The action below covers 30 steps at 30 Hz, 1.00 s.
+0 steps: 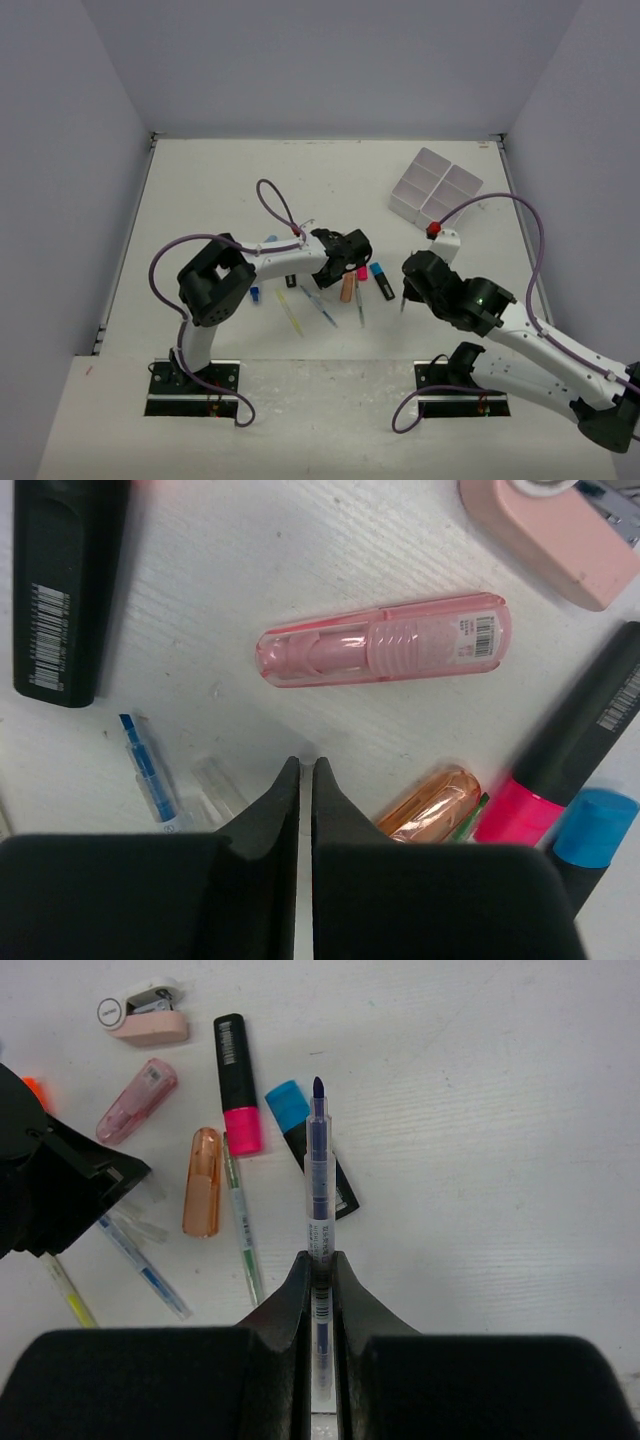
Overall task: Sort the stationery into containers
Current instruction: Close the pen cap on the pen.
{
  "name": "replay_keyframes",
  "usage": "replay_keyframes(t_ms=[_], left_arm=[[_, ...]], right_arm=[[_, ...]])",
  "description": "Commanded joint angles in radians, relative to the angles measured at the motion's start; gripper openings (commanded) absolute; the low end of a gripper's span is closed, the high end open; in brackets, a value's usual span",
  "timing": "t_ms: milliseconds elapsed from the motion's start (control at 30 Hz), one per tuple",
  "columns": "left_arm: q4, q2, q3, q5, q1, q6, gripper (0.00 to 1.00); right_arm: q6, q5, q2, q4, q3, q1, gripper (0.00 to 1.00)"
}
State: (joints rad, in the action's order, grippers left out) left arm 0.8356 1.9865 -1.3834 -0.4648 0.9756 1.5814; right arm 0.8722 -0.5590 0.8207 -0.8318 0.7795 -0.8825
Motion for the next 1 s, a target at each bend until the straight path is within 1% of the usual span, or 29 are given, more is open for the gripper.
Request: replay_keyframes(t_ms=[0,67,133,200,233,267,300,367,467,567,633,967], left_arm=[[0.04,-0.139,-0.027,-0.137,0.001,-0.084,0.0],[-0.044,-0.232,-0.012,-0.191,0.011,-0.177,0.0],[-0.214,-0.324,0.029,-0.185,0.015,-0.429,0.0],[-0.473,-0.446,0.109,-0.118,0.015,-0.593,0.0],[-0.614,-0.513,0.144,-0.084,0.015,-0.706,0.0],[-0.625,-0.518,0.191,-0.038,0.015,-0.771,0.0],[-0.813,-0.611,0.286,0.054,0.015,-0.872,0.0],[-1.024,-0.717,0.388,0.165,0.015,-0.946,0.0],[-1.107,-0.785,0.416,0.258,0.015,-0.991,0.0],[-1.135,-0.812,0.422,0.321,0.015,-1.014,0.0],[-1.147,-0.83,0.432,0.325,0.017,-1.011,0.0],[-1.199,-0.85,0.48,0.366,0.015,-1.0,0.0]], right_arm=[[-0.075,0.045,-0.046,0.099,-0.027,0.002,0.0],[-0.178,0.2,-0.077,0.229,-0.058,0.002,0.0],[-0.243,0.361,-0.151,0.363,-0.128,0.001,0.0],[-0.286,0.512,-0.204,0.511,-0.176,0.002,0.0],[-0.293,0.554,-0.243,0.581,-0.209,0.002,0.0],[-0.297,0.609,-0.263,0.585,-0.228,0.002,0.0],[-0.305,0.678,-0.287,0.647,-0.247,0.001,0.0],[-0.313,0.719,-0.294,0.716,-0.271,0.002,0.0],[-0.306,0.743,-0.258,0.773,-0.265,0.002,0.0],[-0.283,0.741,-0.241,0.825,-0.255,0.002,0.0],[-0.277,0.684,-0.244,0.824,-0.249,0.002,0.0],[-0.292,0.637,-0.255,0.801,-0.218,0.002,0.0]])
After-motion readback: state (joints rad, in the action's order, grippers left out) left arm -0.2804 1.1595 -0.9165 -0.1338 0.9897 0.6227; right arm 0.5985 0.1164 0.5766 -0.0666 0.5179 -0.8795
